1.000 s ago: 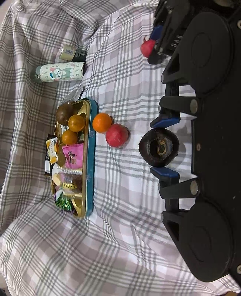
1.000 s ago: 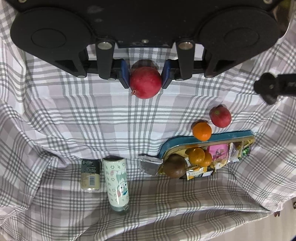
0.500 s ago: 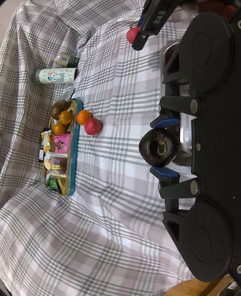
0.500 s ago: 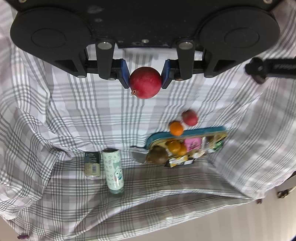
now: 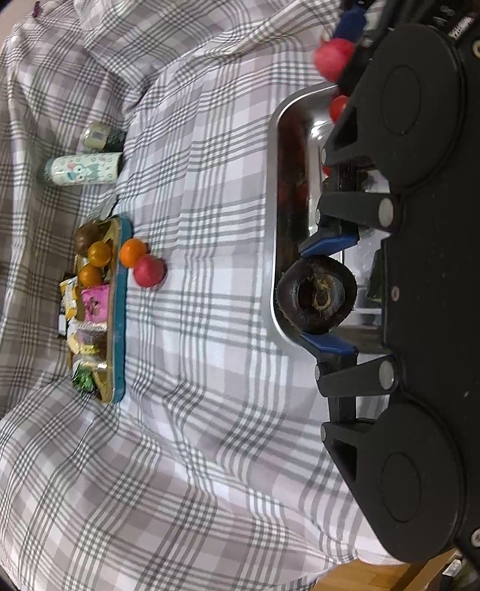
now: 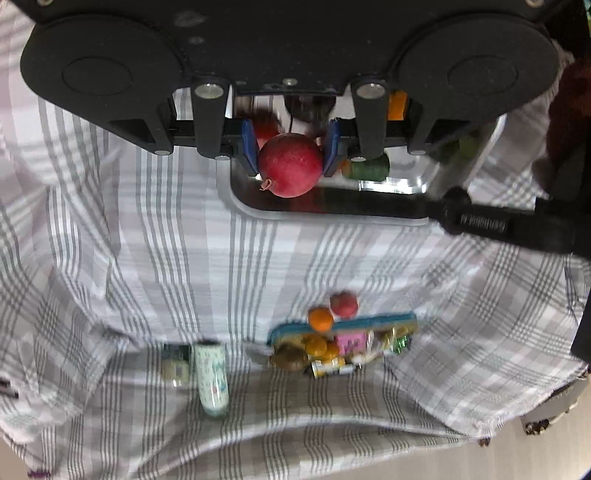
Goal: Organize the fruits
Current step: 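Carry the red radish and dark purple fruit over the steel tray, then open the right tool to drop the radish while the left tool releases the purple fruit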
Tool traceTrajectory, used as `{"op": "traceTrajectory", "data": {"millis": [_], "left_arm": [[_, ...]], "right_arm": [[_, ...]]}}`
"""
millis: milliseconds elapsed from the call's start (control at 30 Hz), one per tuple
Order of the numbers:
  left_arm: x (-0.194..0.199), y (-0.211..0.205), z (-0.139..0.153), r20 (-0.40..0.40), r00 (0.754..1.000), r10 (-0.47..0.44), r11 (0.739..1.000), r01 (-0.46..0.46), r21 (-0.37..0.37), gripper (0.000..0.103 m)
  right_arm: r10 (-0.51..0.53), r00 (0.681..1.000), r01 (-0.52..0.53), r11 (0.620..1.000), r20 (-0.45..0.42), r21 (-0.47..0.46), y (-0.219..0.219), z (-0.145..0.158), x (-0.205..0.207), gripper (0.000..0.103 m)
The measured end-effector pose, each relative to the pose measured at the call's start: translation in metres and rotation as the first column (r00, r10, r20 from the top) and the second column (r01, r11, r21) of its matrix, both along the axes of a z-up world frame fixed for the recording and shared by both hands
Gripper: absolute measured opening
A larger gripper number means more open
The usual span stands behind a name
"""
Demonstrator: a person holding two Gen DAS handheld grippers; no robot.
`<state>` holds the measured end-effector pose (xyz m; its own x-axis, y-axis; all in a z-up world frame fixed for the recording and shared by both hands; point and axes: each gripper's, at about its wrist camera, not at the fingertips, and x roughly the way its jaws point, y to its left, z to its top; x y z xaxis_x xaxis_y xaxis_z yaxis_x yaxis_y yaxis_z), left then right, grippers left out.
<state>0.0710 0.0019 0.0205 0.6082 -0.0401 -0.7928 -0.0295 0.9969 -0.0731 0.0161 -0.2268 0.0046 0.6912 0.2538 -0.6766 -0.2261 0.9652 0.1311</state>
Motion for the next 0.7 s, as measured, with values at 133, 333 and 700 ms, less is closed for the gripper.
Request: {"op": "traceTrajectory", "data": {"millis": [133,333,700], "left_arm": [[0.004,-0.002,-0.006,-0.016,1.000,0.003,1.000,-0.003,-0.006,0.052],[0.009,0.000,-0.013,-0.038,0.999,0.012,1.000,-0.013,-0.021,0.053],[0.013,0.001,-0.019,-0.056,0.998,0.009,0.999,-0.011,-0.037,0.053]], "right_arm": [[-0.004,0.999,0.003,0.999,-0.038,-0.041,0.001,-0.010,-0.007,0.037],[-0.008,0.999,0.005,0.996,-0.037,-0.085,0.003,-0.016,-0.008,0.037],[0.035,0.999,-0.036,0.997,-0.025,-0.066,0.020,-0.015,0.002,0.038]]}}
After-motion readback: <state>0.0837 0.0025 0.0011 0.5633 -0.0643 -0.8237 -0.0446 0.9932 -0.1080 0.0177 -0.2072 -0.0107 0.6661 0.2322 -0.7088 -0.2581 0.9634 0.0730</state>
